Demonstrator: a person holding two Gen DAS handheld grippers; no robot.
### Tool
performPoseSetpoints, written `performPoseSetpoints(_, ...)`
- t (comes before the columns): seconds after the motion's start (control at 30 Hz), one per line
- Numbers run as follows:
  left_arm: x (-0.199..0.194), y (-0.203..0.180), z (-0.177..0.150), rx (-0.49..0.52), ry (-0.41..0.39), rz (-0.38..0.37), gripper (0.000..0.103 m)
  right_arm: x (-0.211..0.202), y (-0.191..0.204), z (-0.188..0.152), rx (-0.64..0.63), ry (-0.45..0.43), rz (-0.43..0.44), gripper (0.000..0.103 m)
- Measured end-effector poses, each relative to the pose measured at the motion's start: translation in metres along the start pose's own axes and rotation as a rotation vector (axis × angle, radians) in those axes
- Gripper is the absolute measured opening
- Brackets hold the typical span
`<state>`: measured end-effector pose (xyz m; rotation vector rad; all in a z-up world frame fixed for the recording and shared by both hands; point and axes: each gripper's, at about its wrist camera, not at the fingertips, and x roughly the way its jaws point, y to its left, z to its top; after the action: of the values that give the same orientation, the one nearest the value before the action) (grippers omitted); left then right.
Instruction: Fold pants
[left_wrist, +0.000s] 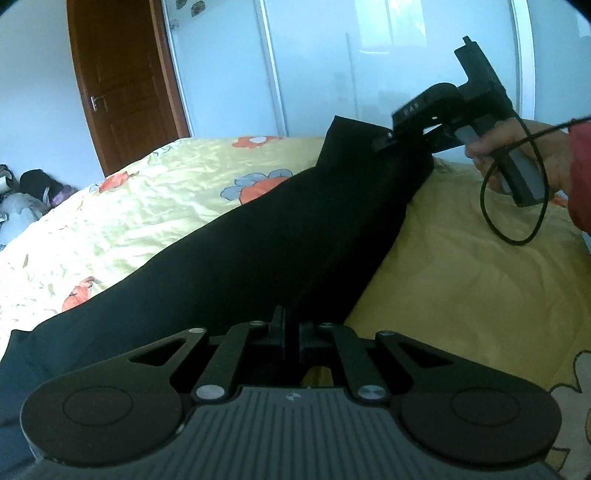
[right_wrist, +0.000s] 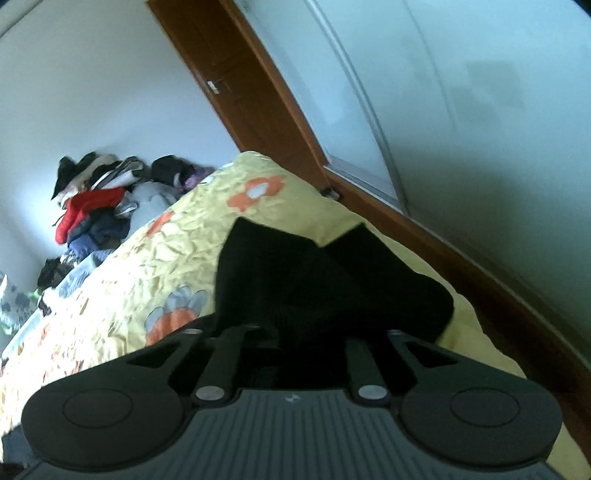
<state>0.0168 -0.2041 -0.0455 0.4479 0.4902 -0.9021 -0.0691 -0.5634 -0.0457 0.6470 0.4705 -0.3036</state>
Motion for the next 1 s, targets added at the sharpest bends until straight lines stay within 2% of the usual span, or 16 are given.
performPoseSetpoints(0.03,0.001,0.001,-0.001,-0.011,0.001,-0.002,0.009,0.001,-0.003,0.002,0.018,-0.017,0.001,0.039)
performPoseSetpoints(0.07,0.001,0.001,-0.002,-0.021,0.002,-0.005,0.009,0.003,-0.008,0.005,0.043,-0.041,0.010,0.046)
performPoseSetpoints(0.13,-0.009,-0.002,-0.008,-0.035,0.003,-0.004,0.009,0.009,-0.020,0.012,0.117,-0.067,0.070,0.046)
performPoseSetpoints(0.2,-0.010,-0.005,-0.009,-0.025,0.001,0.001,0.009,0.015,-0.028,0.018,0.158,-0.083,0.124,0.036)
performPoseSetpoints(0.23,-0.012,-0.005,-0.009,-0.021,0.000,0.004,0.009,0.016,-0.029,0.021,0.148,-0.093,0.109,0.017)
performPoseSetpoints(0.27,-0.015,-0.007,-0.010,-0.021,-0.003,0.007,0.009,0.016,-0.025,0.025,0.116,-0.104,0.078,0.008)
performPoseSetpoints(0.43,-0.015,-0.004,-0.010,-0.055,-0.011,0.022,0.016,-0.012,-0.001,0.030,-0.074,-0.259,0.010,0.008)
performPoseSetpoints(0.47,-0.014,-0.004,-0.010,-0.053,-0.003,0.021,0.022,-0.010,0.001,0.029,-0.100,-0.252,-0.028,0.008)
performPoseSetpoints(0.53,-0.015,-0.008,-0.010,-0.036,-0.002,0.026,0.021,0.004,-0.009,0.028,-0.133,-0.153,-0.202,0.010)
performPoseSetpoints(0.57,-0.016,-0.010,-0.009,-0.023,0.000,0.029,0.023,0.010,-0.017,0.028,-0.111,-0.111,-0.262,0.011)
performPoseSetpoints(0.6,-0.017,-0.011,-0.009,-0.013,0.000,0.038,0.027,0.010,-0.028,0.026,-0.066,-0.107,-0.305,0.011)
performPoseSetpoints(0.67,-0.021,-0.009,-0.008,-0.013,0.007,0.041,0.032,-0.006,-0.047,0.020,0.052,-0.191,-0.345,0.011)
performPoseSetpoints(0.73,-0.029,-0.003,-0.005,-0.048,0.006,0.024,0.049,-0.028,-0.054,0.013,0.134,-0.305,-0.386,0.011)
performPoseSetpoints(0.8,-0.042,0.003,-0.002,-0.094,-0.026,-0.002,0.063,-0.042,-0.050,0.009,0.135,-0.346,-0.345,0.011)
performPoseSetpoints(0.9,-0.065,0.014,0.002,-0.134,-0.100,0.038,0.075,-0.044,-0.023,0.005,0.062,-0.271,-0.166,0.015)
performPoseSetpoints(1.0,-0.079,0.030,0.005,-0.151,-0.144,0.157,0.081,-0.024,0.013,-0.001,-0.045,-0.125,0.015,0.043)
